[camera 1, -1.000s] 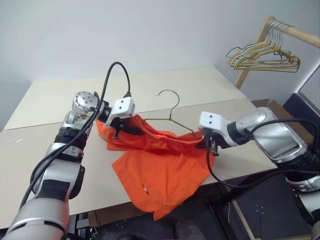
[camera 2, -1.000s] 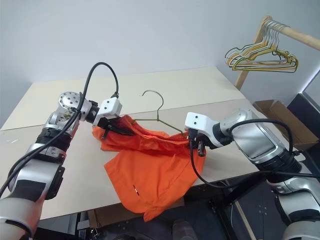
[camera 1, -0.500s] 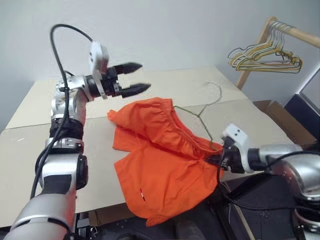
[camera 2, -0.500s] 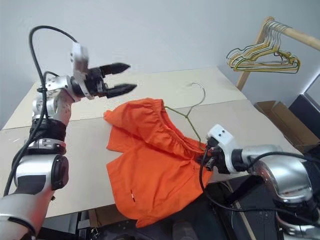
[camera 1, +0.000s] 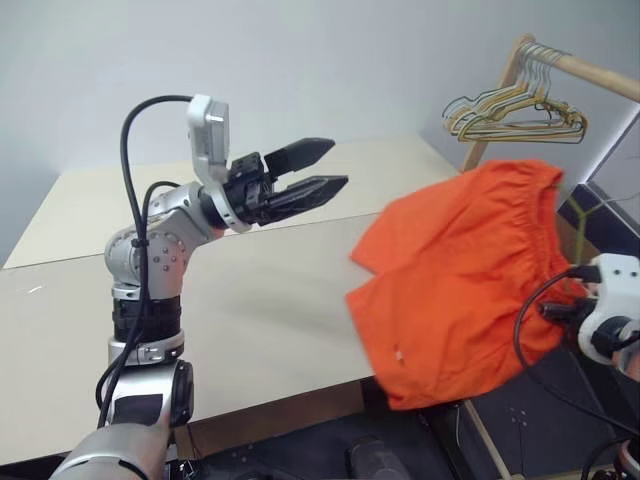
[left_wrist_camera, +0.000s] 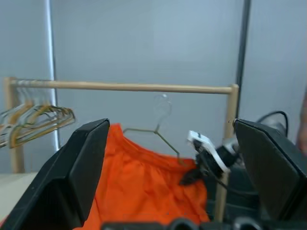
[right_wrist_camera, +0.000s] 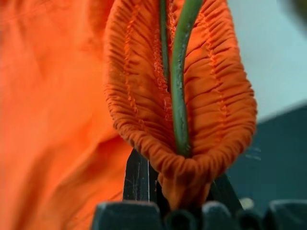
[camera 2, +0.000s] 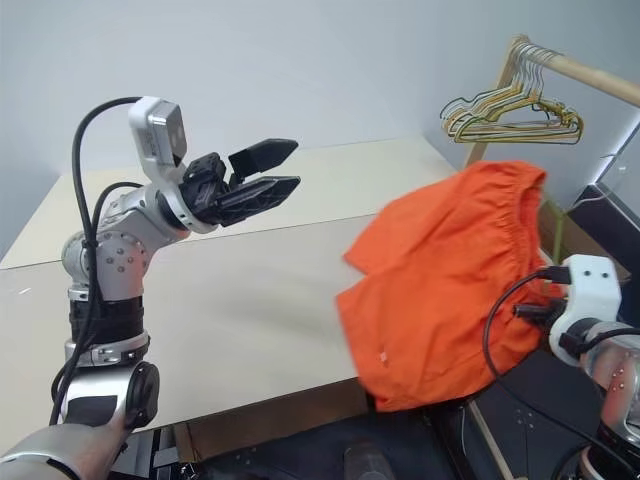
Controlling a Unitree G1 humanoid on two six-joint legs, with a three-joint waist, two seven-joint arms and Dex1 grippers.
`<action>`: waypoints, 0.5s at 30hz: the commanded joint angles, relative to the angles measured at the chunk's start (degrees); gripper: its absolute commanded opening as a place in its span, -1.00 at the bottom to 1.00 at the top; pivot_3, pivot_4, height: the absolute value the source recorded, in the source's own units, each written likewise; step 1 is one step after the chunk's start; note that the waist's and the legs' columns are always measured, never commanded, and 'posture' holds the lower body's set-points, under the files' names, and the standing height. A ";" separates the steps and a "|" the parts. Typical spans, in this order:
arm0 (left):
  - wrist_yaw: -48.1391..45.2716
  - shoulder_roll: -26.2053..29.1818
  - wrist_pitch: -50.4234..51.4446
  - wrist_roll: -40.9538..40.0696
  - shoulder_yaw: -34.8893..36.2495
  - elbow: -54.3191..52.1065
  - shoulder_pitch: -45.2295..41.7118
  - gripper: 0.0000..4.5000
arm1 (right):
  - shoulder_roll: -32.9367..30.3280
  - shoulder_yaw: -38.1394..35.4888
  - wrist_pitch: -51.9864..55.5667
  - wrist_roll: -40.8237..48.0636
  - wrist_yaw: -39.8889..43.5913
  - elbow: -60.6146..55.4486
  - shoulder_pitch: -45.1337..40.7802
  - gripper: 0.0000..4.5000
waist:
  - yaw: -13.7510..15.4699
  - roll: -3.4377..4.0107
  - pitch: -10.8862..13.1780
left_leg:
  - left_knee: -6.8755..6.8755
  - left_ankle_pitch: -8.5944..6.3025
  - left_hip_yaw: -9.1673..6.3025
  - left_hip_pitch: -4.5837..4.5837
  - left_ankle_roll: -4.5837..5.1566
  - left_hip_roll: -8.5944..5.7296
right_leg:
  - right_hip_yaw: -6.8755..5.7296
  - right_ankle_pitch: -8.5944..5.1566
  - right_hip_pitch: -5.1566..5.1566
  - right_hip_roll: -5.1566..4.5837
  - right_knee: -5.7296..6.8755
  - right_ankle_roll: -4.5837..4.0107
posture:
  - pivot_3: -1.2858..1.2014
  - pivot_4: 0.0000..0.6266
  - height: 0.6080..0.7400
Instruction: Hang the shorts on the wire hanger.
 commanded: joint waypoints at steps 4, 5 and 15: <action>1.36 0.85 -0.90 -0.46 -1.10 -1.54 -0.72 0.99 | 0.49 -10.33 0.44 -3.84 -14.79 14.08 -18.65 -1.00 | -1.54 0.07 -0.03 | -0.15 0.00 0.04 0.06 0.00 -0.09 | 0.12 0.00 0.03 -0.04 -0.09 0.00 | -0.22 -1.00 1.00; 1.32 1.05 -0.93 -0.54 -1.15 -1.55 -0.69 0.99 | 0.67 -11.83 0.44 -4.38 -16.97 16.12 -21.56 -1.00 | -1.59 0.08 -0.02 | -0.17 0.01 0.04 0.05 -0.02 -0.10 | 0.13 0.00 0.01 -0.04 -0.10 0.00 | -0.22 -1.00 1.00; -0.11 2.40 -2.71 0.61 -3.03 -1.24 -0.22 0.99 | -3.35 -20.83 0.44 -9.73 -29.69 35.06 -42.88 -1.00 | -1.68 0.39 0.00 | -0.25 0.04 0.07 0.06 -0.06 -0.16 | 0.23 0.00 0.02 -0.08 -0.14 0.01 | -0.22 -1.00 1.00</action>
